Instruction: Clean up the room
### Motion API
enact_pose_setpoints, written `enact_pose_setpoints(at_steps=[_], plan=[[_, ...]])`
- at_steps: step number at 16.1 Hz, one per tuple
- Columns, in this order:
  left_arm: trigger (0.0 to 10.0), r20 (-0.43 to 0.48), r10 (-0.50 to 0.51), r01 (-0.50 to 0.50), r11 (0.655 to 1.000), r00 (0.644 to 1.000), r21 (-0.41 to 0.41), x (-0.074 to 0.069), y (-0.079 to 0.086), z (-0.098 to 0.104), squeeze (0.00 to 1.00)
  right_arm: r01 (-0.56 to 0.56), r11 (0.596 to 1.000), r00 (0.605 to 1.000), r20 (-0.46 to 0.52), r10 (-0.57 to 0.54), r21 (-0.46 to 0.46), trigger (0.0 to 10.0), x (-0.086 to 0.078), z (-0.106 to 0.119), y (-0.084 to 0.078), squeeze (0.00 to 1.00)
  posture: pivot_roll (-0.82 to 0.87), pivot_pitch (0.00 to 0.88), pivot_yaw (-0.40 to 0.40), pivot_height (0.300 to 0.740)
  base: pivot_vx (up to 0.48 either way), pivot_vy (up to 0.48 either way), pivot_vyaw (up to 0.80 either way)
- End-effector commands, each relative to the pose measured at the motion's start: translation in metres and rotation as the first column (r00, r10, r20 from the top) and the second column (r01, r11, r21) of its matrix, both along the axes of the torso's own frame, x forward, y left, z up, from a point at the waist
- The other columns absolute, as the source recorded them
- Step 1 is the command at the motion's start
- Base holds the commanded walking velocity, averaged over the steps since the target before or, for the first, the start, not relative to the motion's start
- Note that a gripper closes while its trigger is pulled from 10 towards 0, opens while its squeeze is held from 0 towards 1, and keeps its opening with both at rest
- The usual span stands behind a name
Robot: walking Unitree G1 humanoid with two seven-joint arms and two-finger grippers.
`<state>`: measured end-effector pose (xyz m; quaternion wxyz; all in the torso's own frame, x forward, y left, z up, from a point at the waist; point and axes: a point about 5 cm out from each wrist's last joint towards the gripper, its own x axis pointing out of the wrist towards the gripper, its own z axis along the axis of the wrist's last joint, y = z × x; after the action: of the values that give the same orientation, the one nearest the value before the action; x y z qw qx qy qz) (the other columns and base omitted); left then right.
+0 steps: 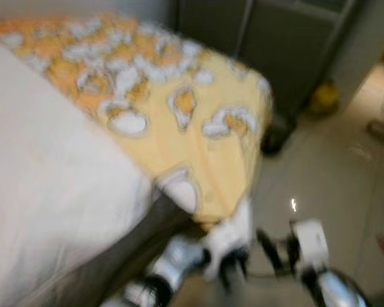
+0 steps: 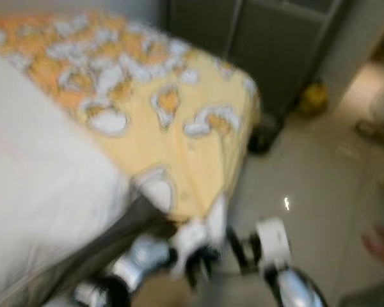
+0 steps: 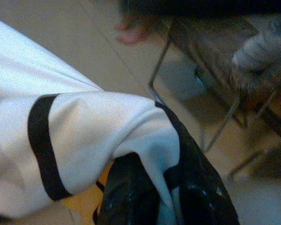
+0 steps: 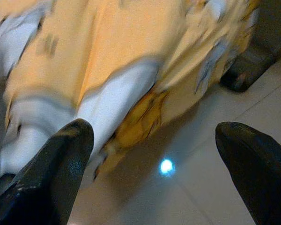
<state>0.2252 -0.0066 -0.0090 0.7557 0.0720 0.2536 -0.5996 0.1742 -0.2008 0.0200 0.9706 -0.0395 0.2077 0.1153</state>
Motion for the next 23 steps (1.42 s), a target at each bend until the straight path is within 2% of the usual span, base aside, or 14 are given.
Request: enact_pose_setpoints(at_steps=[1, 5, 8, 9, 12, 14, 15, 16, 17, 18, 19, 21, 22, 23], plan=[[10.0, -0.095, -0.091, 0.090, 0.996, 0.991, -0.016, -0.028, -0.019, -0.010, 0.00, 0.000, 1.000, 0.999, 0.044, 0.001, -0.005, 10.0, 0.014, 0.010, -0.006, 0.00, -0.04, 0.004, -0.096, 0.740, 0.000, 0.000, 0.00], [10.0, -0.161, -0.264, 0.242, 0.960, 0.951, -0.143, -0.041, -0.051, 0.008, 0.00, -0.011, 1.000, 0.999, 0.040, 0.012, -0.011, 10.0, 0.018, 0.012, -0.011, 0.00, -0.06, 0.004, -0.091, 0.740, 0.000, 0.000, 0.00], [10.0, -0.242, -0.226, 0.166, 0.956, 0.944, -0.244, -0.041, -0.076, 0.025, 0.00, -0.027, 1.000, 0.999, 0.033, 0.027, -0.007, 10.0, 0.019, 0.012, -0.010, 0.00, -0.06, 0.003, -0.088, 0.740, 0.000, 0.000, 0.00], [10.0, -0.239, -0.215, 0.152, 0.955, 0.947, -0.256, -0.040, -0.078, 0.027, 1.00, -0.028, 1.000, 0.999, 0.032, 0.028, -0.005, 10.0, 0.020, 0.012, -0.010, 0.00, -0.06, 0.000, -0.086, 0.740, 0.000, 0.000, 0.00], [10.0, -0.194, -0.182, 0.118, 0.947, 0.964, -0.300, -0.027, -0.066, 0.037, 1.00, -0.022, 1.000, 0.999, 0.035, 0.022, 0.004, 10.0, 0.023, 0.014, -0.013, 0.00, -0.04, 0.000, -0.088, 0.740, 0.000, 0.000, 0.00], [10.0, -0.009, 0.036, -0.037, 0.973, 0.999, -0.226, 0.008, -0.014, 0.039, 1.00, 0.005, 1.000, 0.996, 0.088, -0.007, 0.022, 10.0, 0.035, 0.026, -0.015, 0.00, -0.02, 0.000, -0.097, 0.740, 0.000, 0.000, 0.00], [10.0, 0.041, 0.092, -0.080, 0.972, 0.995, -0.220, 0.016, -0.003, 0.041, 1.00, 0.011, 0.999, 0.995, 0.102, -0.014, 0.031, 10.0, 0.037, 0.029, -0.014, 0.00, -0.02, 0.000, -0.097, 0.740, 0.000, 0.000, 0.00], [10.0, 0.148, 0.293, -0.253, 0.937, 0.945, -0.239, 0.040, 0.023, 0.053, 1.00, 0.036, 0.999, 0.987, 0.157, -0.042, 0.040, 10.0, 0.046, 0.039, -0.013, 0.00, 0.00, 0.000, -0.088, 0.740, 0.000, 0.000, 0.00], [10.0, 0.245, 0.512, -0.449, 0.851, 0.823, -0.272, 0.063, 0.054, 0.069, 1.00, 0.084, 0.995, 0.970, 0.222, -0.096, 0.060, 10.0, 0.057, 0.052, -0.013, 0.00, 0.02, 0.000, -0.080, 0.740, 0.000, 0.000, 0.00], [10.0, 0.252, 0.696, -0.609, 0.714, 0.673, -0.345, 0.079, 0.086, 0.087, 1.00, 0.141, 0.985, 0.947, 0.278, -0.164, 0.100, 10.0, 0.070, 0.063, -0.014, 0.00, 0.04, 0.000, -0.070, 0.740, 0.000, 0.000, 0.00], [10.0, 0.261, 0.786, -0.671, 0.615, 0.560, -0.414, 0.085, 0.108, 0.103, 1.00, 0.180, 0.975, 0.926, 0.310, -0.213, 0.132, 10.0, 0.078, 0.069, -0.014, 0.00, 0.05, 0.000, -0.062, 0.740, 0.000, 0.000, 0.00], [10.0, 0.301, 0.844, -0.703, 0.537, 0.444, -0.466, 0.084, 0.130, 0.119, 1.00, 0.206, 0.970, 0.910, 0.339, -0.239, 0.132, 10.0, 0.085, 0.072, -0.012, 0.00, 0.06, 0.000, -0.054, 0.740, 0.000, -0.229, 0.37], [10.0, 0.318, 0.850, -0.701, 0.526, 0.419, -0.482, 0.081, 0.134, 0.124, 0.00, 0.223, 0.967, 0.905, 0.341, -0.252, 0.122, 10.0, 0.087, 0.071, -0.012, 0.00, 0.06, 0.000, -0.050, 0.740, 0.000, -0.480, 0.69], [10.0, 0.324, 0.854, -0.707, 0.519, 0.407, -0.480, 0.080, 0.134, 0.124, 0.00, 0.239, 0.963, 0.902, 0.338, -0.268, 0.126, 10.0, 0.087, 0.069, -0.013, 0.00, 0.06, 0.000, -0.046, 0.740, 0.000, -0.480, 0.69]])
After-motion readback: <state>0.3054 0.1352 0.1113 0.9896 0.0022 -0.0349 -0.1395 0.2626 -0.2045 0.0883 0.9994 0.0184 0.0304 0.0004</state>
